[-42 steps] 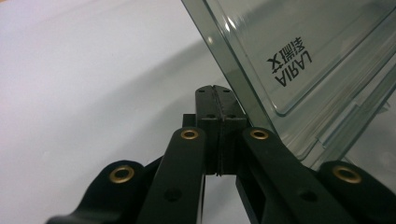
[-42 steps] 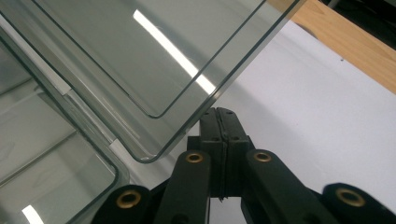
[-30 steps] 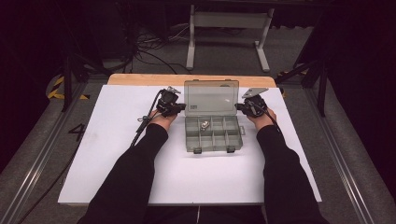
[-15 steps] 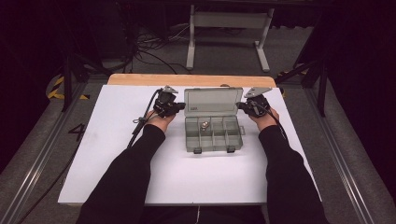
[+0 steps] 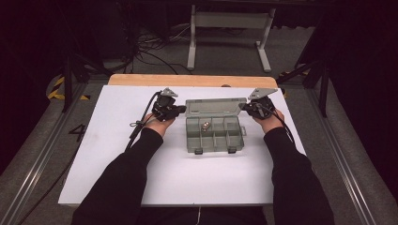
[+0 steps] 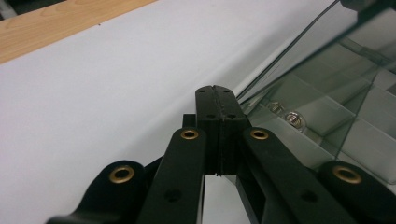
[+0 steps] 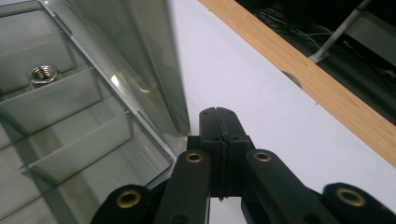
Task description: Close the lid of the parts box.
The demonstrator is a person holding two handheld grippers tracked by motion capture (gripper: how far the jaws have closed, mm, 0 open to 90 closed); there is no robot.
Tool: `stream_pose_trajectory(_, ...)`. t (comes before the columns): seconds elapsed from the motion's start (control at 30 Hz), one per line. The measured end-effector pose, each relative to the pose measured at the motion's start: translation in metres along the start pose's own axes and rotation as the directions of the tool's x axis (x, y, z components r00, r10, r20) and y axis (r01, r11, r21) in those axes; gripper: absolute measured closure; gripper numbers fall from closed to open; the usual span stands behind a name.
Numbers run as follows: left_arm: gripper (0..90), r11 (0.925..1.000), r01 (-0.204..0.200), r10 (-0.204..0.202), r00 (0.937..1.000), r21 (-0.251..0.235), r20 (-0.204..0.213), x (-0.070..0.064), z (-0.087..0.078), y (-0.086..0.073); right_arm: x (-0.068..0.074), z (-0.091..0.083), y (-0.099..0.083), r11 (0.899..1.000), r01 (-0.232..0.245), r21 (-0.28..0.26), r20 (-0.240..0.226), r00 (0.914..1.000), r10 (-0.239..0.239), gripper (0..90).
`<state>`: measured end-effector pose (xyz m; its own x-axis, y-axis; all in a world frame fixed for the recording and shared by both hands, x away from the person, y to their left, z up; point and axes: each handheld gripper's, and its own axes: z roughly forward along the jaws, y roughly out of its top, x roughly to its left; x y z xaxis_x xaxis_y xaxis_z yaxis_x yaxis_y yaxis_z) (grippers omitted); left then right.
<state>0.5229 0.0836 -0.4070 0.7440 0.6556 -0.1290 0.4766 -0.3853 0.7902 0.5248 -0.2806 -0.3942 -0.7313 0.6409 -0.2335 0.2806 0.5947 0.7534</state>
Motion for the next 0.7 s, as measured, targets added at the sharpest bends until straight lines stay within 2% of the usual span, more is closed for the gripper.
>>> stream_pose_trajectory(0.3, 90.0, 0.9994, -0.024, 0.024, 0.9993, 0.023, 0.029, -0.007, -0.004, -0.007, 0.01, -0.015, -0.001, 0.999, 0.032, -0.011, -0.024, 0.9992, -0.032, 90.0)
stream_pose_trajectory(0.33, 90.0, 0.9996, -0.017, 0.016, 0.9993, 0.024, 0.033, -0.008, -0.004, -0.008, 0.011, -0.016, -0.001, 0.999, 0.034, -0.01, -0.026, 0.9991, -0.034, 90.0)
stream_pose_trajectory(0.37, 90.0, 0.9991, -0.028, 0.027, 0.9989, 0.033, 0.038, -0.009, -0.004, -0.009, 0.013, -0.017, -0.002, 0.999, 0.038, -0.012, -0.029, 0.9988, -0.038, 90.0)
stream_pose_trajectory(0.47, 90.0, 0.999, -0.023, 0.021, 0.9987, 0.038, 0.045, -0.011, -0.003, -0.013, 0.018, -0.022, -0.004, 0.999, 0.046, -0.018, -0.039, 0.9981, -0.047, 90.0)
stream_pose_trajectory(0.7, 90.0, 0.9982, -0.025, 0.022, 0.9981, 0.055, 0.058, -0.015, -0.004, -0.017, 0.031, -0.027, -0.002, 0.997, 0.076, -0.009, -0.086, 0.9933, -0.077, 90.0)
